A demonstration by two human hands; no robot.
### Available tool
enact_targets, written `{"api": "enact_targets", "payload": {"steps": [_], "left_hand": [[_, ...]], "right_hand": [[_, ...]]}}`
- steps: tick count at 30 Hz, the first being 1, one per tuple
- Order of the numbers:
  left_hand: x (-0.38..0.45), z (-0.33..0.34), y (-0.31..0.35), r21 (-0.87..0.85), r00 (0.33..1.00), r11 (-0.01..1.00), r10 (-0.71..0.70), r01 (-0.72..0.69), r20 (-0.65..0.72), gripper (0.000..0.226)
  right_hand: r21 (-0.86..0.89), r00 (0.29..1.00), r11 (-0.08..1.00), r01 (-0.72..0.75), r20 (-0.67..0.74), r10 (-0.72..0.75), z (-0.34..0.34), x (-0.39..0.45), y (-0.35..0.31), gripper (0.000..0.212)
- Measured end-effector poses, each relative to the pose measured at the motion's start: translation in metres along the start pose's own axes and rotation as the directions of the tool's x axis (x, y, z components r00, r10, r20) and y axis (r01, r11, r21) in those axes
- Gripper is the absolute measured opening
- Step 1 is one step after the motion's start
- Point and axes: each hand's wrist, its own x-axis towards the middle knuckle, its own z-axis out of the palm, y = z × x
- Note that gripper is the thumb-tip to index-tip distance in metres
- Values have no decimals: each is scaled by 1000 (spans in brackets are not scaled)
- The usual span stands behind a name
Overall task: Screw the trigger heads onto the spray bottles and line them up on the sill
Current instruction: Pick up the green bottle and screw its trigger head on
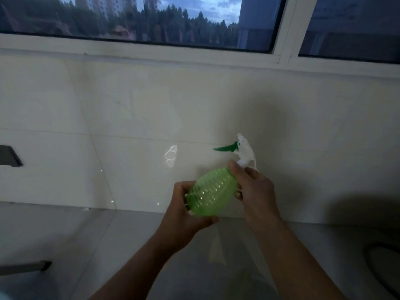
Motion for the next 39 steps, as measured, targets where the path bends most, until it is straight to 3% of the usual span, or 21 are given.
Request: {"api": "enact_targets", "payload": {"steps": [4,8,10,14,17,22,25,30,34,39], "left_hand": [[10,17,15,22,987,988,154,-153,-43,86],[42,11,45,44,941,968,249,-246,-227,80],[62,0,65,75,924,967,256,-244,-285,77],[117,-28,116,267,867,923,361,-279,-344,67],[152,-37,142,360,853,902,372,-239,-366,72],[218,-59,189,527,820,830,425,-184,-383,71],[254,-72,209,602,834,793,390,-89,-390,62],[291,-84,202,705,873,699,265,118,-409,72],[306,-87,202,712,881,687,238,144,-408,74],[313,-88,203,684,884,707,188,180,-427,86]], "right_hand": [[-225,991,965,133,47,-126,13,-6,-16,25],[-300,946,900,315,173,-273,49,2,-47,67],[-331,924,864,378,191,-331,66,9,-64,78],[-453,897,779,433,135,-421,97,27,-97,74],[-555,870,689,466,145,-471,109,38,-119,67],[-555,820,625,549,212,-532,135,83,-171,52],[-580,820,588,564,310,-481,151,117,-198,47],[-614,845,592,522,465,-262,165,157,-204,49],[-611,832,587,531,507,-226,168,172,-198,60],[-632,836,564,531,501,-224,174,179,-196,59]]}}
